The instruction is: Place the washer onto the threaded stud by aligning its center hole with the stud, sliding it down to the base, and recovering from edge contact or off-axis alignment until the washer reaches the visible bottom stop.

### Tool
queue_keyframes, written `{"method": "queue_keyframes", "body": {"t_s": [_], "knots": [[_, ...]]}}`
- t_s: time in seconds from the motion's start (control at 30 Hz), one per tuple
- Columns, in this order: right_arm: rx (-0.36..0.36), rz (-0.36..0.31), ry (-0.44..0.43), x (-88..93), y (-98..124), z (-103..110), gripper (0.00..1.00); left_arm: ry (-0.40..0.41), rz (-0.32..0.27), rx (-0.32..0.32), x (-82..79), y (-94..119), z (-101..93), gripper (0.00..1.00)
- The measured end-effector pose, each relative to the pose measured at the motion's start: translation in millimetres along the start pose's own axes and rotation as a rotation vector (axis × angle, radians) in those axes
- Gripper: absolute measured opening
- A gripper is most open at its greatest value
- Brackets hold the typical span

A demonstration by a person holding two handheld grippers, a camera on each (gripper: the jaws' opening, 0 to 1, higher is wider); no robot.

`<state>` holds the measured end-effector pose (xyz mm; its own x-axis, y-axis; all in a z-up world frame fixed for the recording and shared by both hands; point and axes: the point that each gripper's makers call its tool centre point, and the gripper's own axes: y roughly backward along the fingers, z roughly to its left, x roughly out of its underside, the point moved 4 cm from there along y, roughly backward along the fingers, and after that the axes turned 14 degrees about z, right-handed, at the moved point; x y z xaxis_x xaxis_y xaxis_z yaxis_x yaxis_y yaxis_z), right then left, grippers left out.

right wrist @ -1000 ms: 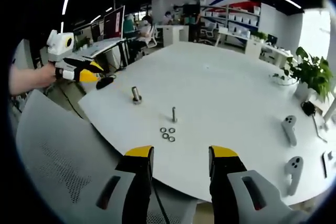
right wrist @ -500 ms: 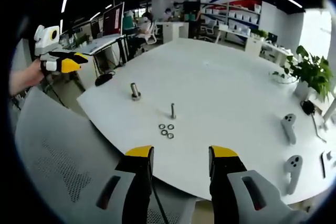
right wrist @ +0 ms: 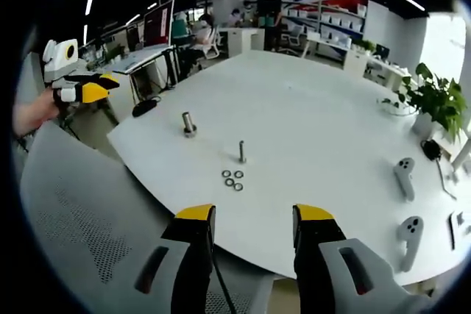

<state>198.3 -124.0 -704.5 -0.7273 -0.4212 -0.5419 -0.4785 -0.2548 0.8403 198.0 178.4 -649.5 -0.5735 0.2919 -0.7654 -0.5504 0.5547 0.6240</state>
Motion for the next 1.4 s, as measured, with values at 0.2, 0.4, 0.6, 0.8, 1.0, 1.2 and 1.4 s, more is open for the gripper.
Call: {"method": "queue_keyframes", "body": {"t_s": [0.2, 0.4, 0.6, 0.8, 1.0, 1.2, 1.4], "knots": [[0.005, 0.016, 0.001, 2.2, -1.4, -0.8, 0.44, -0.023, 0.003, -0.005, 0.1, -0.5, -3.4, 0.25], [0.007, 0.03, -0.005, 2.7, -2.6, -0.7, 0.44, -0.037, 0.01, -0.005, 0.6, -1.3, -2.4, 0.24], [0.012, 0.057, -0.004, 5.9, -4.5, 0.3, 0.44, -0.021, -0.009, -0.011, -0.3, 1.9, -0.1, 0.24], [0.021, 0.077, -0.009, 7.2, -5.6, -2.8, 0.44, -0.02, -0.021, -0.004, -2.8, 2.5, 0.2, 0.23], [0.027, 0.095, 0.009, 10.2, -7.2, 0.1, 0.44, -0.031, -0.015, -0.007, 0.2, 3.2, -1.2, 0.22], [0.02, 0.107, 0.036, 10.5, -8.6, 1.7, 0.44, -0.035, -0.011, 0.006, -0.4, 1.4, -2.2, 0.22], [0.006, 0.087, 0.1, 1.1, -6.8, 8.9, 0.42, -0.028, 0.004, -0.001, 1.0, 0.9, 0.2, 0.22]]}}
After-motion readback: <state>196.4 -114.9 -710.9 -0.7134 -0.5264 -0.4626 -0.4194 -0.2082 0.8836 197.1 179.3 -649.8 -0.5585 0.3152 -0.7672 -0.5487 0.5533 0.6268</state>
